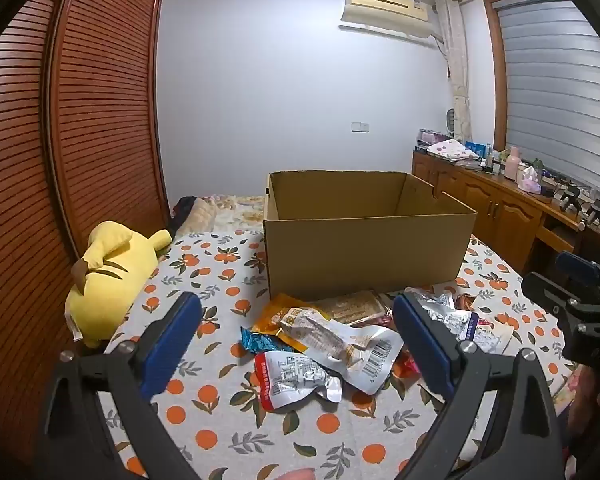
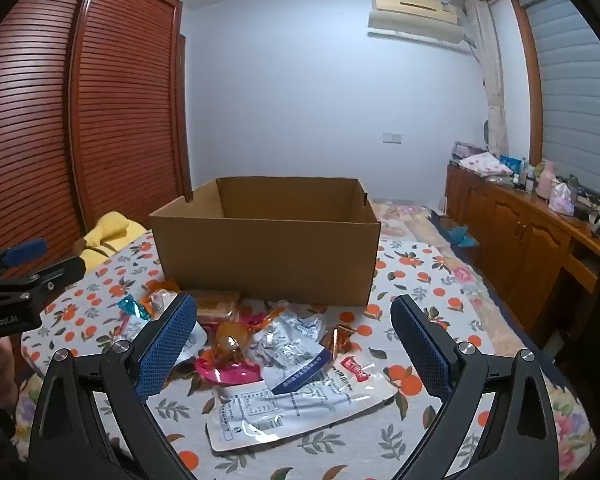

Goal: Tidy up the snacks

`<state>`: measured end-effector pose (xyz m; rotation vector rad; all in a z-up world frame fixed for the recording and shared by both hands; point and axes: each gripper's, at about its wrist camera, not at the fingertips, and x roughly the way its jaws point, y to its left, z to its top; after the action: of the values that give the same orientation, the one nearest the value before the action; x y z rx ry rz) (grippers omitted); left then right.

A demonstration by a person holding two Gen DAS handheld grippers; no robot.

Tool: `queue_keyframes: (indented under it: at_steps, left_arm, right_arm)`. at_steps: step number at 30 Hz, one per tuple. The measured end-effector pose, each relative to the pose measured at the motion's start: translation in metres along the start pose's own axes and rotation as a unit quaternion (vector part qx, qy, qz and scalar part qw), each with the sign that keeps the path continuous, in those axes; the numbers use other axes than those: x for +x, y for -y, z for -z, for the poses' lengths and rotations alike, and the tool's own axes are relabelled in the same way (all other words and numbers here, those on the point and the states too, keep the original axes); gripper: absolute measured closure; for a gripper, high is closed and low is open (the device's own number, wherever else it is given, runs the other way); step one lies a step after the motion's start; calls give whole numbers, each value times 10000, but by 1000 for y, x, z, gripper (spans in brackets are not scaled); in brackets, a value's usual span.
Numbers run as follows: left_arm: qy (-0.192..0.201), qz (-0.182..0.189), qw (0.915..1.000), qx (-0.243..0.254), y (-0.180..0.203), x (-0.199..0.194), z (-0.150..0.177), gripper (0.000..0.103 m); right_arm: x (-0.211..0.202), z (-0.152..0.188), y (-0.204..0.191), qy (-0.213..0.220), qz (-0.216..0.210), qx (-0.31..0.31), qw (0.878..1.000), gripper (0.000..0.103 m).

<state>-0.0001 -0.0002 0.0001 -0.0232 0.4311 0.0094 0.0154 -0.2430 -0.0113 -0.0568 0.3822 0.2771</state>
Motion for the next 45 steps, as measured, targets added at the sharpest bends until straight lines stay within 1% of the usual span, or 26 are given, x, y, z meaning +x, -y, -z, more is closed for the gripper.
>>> queue_keyframes:
  at_steps: [6,9,17,20,45]
  left_arm:
    - [42,-32,10000,54,0,0,0,6]
    - [43,-12,10000,47,0,0,0,6]
    - [77,20,10000,6,0,-2,0,6]
    - [79,22,10000,1,0,-2,0,6]
    - [69,50,10000,-46,-4,-2,4,6]
  right_arm:
    - [1,-2,6,13,-7,120,9999,3]
    - [0,0,1,19,45,73,10000,3]
    - [2,-1,3,54,68,93,9999,3]
    - [-3,1,5,87,114,96,9999,3]
    - [-5,3,7,89,114,137,9998,3]
